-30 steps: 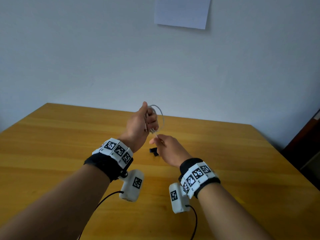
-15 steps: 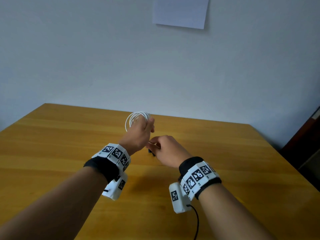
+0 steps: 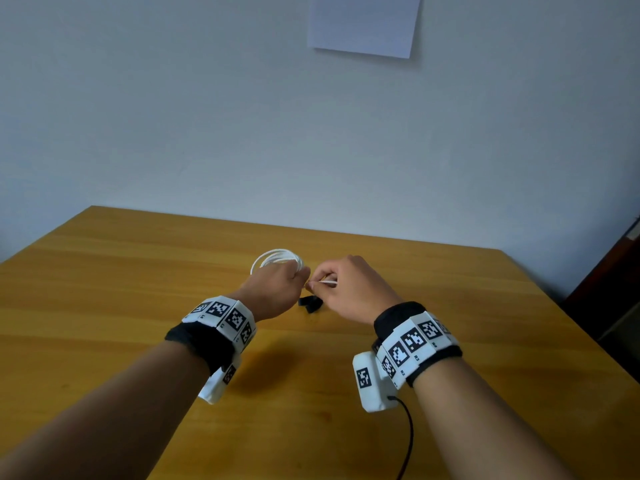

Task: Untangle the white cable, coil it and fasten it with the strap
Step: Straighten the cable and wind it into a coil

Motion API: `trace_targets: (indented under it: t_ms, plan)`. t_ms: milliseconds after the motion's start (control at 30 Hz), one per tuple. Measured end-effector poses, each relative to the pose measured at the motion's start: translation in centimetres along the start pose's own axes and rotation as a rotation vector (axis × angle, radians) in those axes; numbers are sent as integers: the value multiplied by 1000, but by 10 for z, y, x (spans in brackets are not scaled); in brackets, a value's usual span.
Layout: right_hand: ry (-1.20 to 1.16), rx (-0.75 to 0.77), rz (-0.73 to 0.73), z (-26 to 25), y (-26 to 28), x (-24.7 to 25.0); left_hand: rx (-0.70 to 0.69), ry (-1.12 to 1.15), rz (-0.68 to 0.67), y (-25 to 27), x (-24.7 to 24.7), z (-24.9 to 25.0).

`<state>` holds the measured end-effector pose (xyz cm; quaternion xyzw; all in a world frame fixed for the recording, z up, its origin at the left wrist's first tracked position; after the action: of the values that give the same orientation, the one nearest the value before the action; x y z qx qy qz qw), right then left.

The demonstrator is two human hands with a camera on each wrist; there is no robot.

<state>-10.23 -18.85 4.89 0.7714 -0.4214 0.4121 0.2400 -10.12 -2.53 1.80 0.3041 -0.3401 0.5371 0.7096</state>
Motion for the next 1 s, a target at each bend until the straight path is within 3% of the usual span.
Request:
trace_targets:
  t_ms: [400,667,1000]
  plan:
    - [-126,103,170,8,-8,11,-128,439,-43,4,6,13]
    - [-235,159,318,15,-19,2,-136,952,-54,-4,12,19]
    - [-625,110,224,14,-39,-16,-56,1234,60,-25,12,10]
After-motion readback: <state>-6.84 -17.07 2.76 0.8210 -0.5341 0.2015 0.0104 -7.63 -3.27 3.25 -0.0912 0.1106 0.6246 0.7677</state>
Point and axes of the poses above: each hand's wrist, its own y-axis away from the middle knuckle, its own x-axis out of the back of the hand, z = x × y, the point moved 2 cm from there along -y, towards the middle knuckle, and after that the axes turned 11 degrees about -z, right-handed, at the moved point
